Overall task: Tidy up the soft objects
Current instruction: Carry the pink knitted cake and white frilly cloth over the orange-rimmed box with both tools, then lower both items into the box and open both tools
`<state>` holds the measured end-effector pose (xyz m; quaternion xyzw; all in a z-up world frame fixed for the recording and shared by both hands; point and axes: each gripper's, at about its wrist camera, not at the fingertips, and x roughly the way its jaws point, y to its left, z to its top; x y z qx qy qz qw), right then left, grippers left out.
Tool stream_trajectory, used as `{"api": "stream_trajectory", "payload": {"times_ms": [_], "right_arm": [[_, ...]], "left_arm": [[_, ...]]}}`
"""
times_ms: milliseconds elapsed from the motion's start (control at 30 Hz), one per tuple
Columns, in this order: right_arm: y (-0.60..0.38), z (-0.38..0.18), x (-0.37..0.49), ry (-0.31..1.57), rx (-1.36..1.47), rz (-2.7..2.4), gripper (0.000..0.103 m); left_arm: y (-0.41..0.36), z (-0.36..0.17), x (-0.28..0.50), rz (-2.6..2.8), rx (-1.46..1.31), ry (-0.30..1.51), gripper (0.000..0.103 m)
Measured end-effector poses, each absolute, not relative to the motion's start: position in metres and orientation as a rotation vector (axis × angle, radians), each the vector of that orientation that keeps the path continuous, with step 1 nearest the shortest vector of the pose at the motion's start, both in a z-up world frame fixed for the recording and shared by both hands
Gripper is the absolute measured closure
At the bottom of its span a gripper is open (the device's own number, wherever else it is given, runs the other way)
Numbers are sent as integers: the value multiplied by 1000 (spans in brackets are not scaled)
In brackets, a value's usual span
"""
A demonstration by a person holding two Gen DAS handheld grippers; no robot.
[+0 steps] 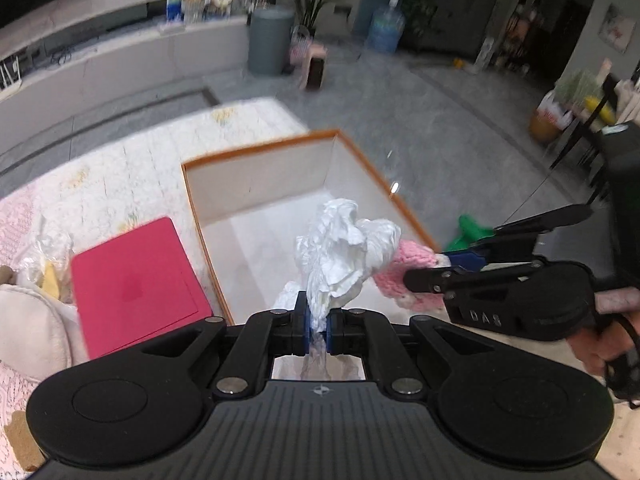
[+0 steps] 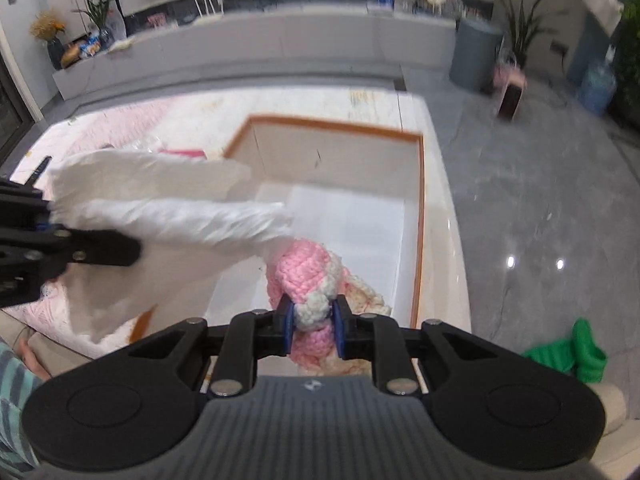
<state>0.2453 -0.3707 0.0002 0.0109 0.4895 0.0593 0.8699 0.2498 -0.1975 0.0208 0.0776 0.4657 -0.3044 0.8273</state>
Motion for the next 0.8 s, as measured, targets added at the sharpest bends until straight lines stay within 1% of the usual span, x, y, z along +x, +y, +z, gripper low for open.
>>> {"api": "stream_trajectory", "payload": {"times_ms": [267,400,500,567,700,767,800], "right_arm": [[-371,-54,278,1190,-68,161,83],[-371,-70,286,1237,-94,182,81],[-367,-77,290,1266,-116,205,77],[-362,-82,294,1285,-123,221,76],[-356,-84,294,1297,-150,233,73],[-355,-84,292,1301,-152,234,69],[-355,-86,298,1302,-152,233,66]], "left_arm": [[-229,-31,272,-589,342,1172,96],[-234,-42,278,-571,393,1203,95],[-240,-47,281,-563,419,1237,95],[-248,-53,283,-565,433,1255,94],[-254,-57,281,-561,447,1258,88],[-252,-54,280,-561,442,1259,81],[-253,-54,281,-564,436,1260,74]]}}
